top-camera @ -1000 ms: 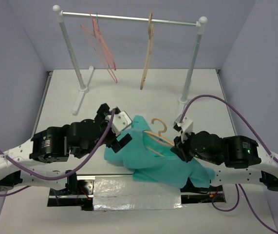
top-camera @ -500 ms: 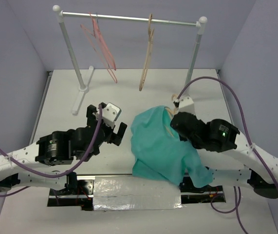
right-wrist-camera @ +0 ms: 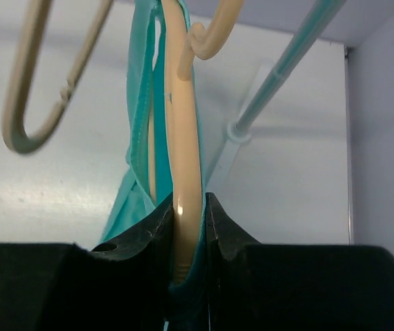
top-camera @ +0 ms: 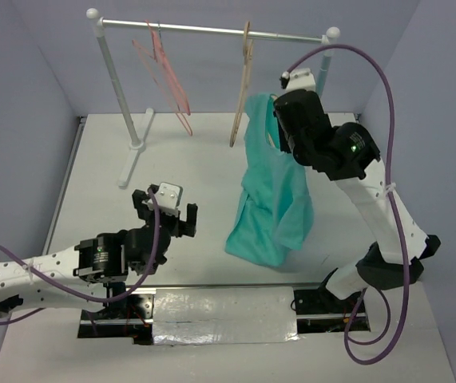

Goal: Place the t-shirt on the hanger
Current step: Place the hanger at the clothesline.

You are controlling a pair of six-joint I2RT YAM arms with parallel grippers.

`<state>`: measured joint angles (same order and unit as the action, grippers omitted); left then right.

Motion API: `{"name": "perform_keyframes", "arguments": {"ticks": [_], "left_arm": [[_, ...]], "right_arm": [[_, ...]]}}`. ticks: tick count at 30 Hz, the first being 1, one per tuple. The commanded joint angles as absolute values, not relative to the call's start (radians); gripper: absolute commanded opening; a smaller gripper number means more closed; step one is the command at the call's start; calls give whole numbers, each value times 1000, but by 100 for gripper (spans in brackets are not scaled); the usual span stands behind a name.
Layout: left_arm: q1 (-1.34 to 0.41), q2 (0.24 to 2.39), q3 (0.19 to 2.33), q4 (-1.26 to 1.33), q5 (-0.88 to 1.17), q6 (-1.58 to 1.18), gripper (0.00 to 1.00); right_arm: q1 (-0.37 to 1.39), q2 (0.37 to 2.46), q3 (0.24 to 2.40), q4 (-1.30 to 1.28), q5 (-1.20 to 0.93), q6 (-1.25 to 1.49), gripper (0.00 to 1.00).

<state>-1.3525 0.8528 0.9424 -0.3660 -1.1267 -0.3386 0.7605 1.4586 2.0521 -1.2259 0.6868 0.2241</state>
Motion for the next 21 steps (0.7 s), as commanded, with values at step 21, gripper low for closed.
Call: {"name": "perform_keyframes", "arguments": {"ticks": [21], "left_arm": [[-1355, 670, 680, -114, -1266, -334, 99]], "right_arm": [[526, 1537, 2169, -789, 555, -69, 0]]}}
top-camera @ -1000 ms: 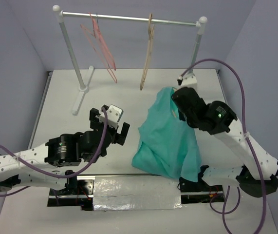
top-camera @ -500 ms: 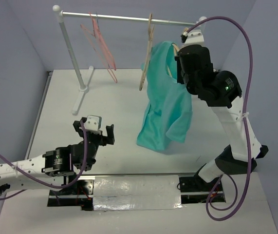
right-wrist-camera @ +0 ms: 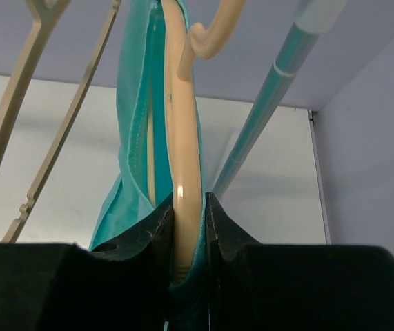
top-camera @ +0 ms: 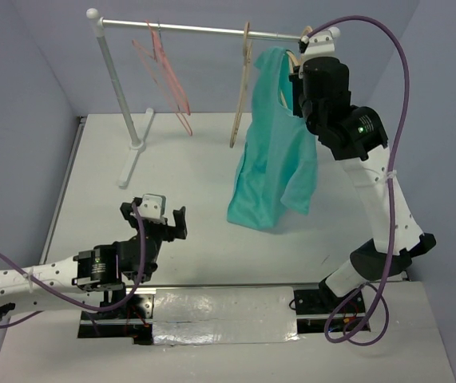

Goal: Place the t-shirt on the hanger
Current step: Place the hanger at the clothesline, then reset both arms

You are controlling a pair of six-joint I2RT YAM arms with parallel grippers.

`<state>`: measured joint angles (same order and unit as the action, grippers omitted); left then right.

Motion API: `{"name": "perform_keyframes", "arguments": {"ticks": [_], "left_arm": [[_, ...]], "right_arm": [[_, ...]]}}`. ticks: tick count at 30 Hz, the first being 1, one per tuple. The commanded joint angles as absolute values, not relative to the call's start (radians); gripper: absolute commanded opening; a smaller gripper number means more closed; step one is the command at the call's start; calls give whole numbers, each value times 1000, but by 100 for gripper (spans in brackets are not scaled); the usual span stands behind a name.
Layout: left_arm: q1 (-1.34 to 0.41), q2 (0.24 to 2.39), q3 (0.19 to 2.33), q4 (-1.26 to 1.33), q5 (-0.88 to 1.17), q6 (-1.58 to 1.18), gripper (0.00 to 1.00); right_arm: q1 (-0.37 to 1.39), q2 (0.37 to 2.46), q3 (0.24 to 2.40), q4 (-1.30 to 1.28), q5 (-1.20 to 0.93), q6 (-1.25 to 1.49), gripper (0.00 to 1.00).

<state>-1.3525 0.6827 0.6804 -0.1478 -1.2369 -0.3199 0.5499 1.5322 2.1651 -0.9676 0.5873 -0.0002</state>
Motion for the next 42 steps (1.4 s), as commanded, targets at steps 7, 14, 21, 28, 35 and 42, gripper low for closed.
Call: {"name": "perform_keyframes", "arguments": {"ticks": [7, 14, 21, 28, 35, 42], "left_arm": [[-1355, 649, 663, -89, -1243, -330, 99], [-1355, 635, 657, -91, -1247, -330, 99], [-1355, 634, 655, -92, -1253, -331, 99], [-1355, 640, 655, -84, -1244, -328, 99], [-1355, 635, 634, -37, -1203, -273, 99], [-1355, 627, 598, 21, -1250, -226, 99]], "right_arm": [[476, 1620, 2270, -753, 512, -127, 0], [433, 1669, 2241, -729, 505, -106, 0], [385, 1634, 2126, -600, 509, -78, 0], [357, 1588, 1994, -526, 494, -43, 0], [357, 1520, 2006, -581, 456, -3, 61], [359, 1307, 1853, -629, 308, 153, 95]]}}
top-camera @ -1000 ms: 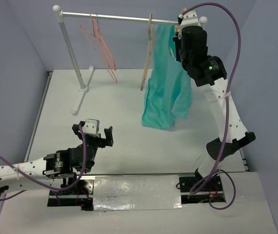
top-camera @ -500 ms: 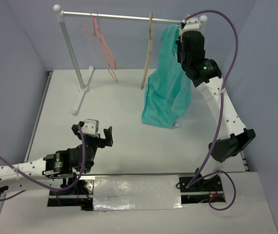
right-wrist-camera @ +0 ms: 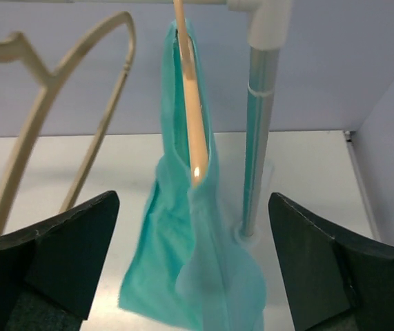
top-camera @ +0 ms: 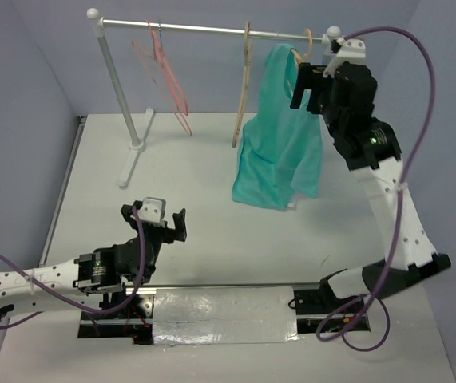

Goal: Place the t-shirt on the hanger
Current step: Reset both arms

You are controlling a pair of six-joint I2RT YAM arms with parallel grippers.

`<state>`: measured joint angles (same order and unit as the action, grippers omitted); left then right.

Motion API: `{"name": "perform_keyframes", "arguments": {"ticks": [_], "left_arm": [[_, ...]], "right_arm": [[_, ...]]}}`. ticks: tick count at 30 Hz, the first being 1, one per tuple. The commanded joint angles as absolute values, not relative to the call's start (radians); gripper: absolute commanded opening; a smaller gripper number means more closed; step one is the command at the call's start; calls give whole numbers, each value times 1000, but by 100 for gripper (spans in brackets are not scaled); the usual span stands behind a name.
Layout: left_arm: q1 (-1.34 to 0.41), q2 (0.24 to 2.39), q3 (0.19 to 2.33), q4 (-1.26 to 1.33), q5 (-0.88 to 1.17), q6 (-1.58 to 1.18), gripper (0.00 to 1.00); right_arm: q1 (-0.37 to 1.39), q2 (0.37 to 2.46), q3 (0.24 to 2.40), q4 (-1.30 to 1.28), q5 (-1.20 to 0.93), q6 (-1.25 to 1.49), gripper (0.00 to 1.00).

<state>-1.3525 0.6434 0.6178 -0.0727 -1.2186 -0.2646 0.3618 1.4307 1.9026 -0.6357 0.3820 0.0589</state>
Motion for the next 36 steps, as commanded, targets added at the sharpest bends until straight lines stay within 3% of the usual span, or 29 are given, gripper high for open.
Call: {"name": "perform_keyframes", "arguments": {"ticks": [1, 4, 10, 15, 21, 28, 36], "left_arm": [[-1353, 624, 595, 28, -1249, -222, 99], [-1353, 623, 580, 54, -1256, -199, 99], [-1353, 650, 594, 45, -1249, -187, 99], [-1351, 658, 609, 14, -1278, -202, 99], [-1351, 624, 575, 63, -1238, -173, 99], [-1351, 629, 571, 75, -1215, -169, 99], [-1351, 624, 557, 103, -1215, -155, 99]], "right_arm": [[360, 1280, 1823, -626, 301, 175, 97], [408, 1183, 1709, -609, 244, 205, 100], [710, 1071, 1501, -528, 405, 204, 99], [899, 1013, 1329, -471, 405, 294, 100], [957, 816, 1016, -339, 377, 434, 100], [966, 592, 639, -95, 238, 400, 100], [965, 560, 574, -35, 216, 368, 100]]}}
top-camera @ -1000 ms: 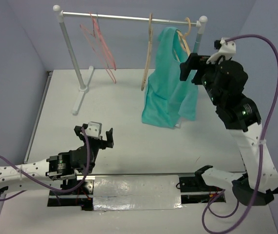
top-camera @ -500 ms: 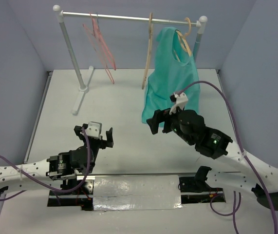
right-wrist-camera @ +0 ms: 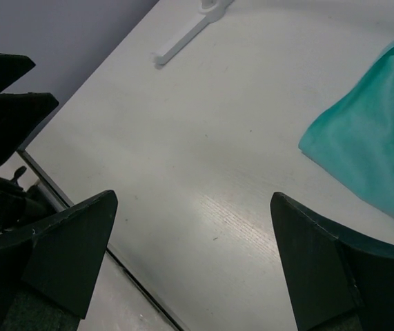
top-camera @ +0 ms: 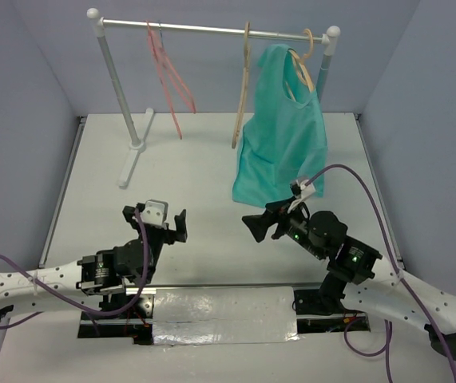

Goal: Place the t-shirt on the hanger
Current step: Reset both arms

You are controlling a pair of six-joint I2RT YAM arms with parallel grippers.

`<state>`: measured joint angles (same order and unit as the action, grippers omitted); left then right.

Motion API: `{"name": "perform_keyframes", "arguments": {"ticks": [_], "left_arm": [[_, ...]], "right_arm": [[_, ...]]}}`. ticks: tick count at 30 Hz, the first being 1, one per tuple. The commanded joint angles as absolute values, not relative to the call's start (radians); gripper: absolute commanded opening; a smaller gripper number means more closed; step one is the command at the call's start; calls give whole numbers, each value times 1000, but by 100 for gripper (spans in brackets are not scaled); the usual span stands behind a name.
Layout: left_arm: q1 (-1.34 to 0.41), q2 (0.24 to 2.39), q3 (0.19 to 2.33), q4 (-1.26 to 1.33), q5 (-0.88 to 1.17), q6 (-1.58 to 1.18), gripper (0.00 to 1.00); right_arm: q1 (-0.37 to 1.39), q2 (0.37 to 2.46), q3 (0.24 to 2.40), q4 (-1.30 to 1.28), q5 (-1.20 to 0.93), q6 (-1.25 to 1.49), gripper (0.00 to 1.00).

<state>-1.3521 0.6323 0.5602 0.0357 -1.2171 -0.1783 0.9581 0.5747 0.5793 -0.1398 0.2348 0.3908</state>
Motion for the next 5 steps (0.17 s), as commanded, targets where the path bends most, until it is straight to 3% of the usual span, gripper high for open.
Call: {"name": "perform_keyframes", "arguments": {"ticks": [1, 5], "left_arm": [[-1351, 624, 555, 107, -1215, -149, 99], [-1351, 629, 552, 117, -1215, -141, 99]], "right_arm": [[965, 560, 571, -34, 219, 367, 100], [965, 549, 566, -34, 206, 367, 100]]}}
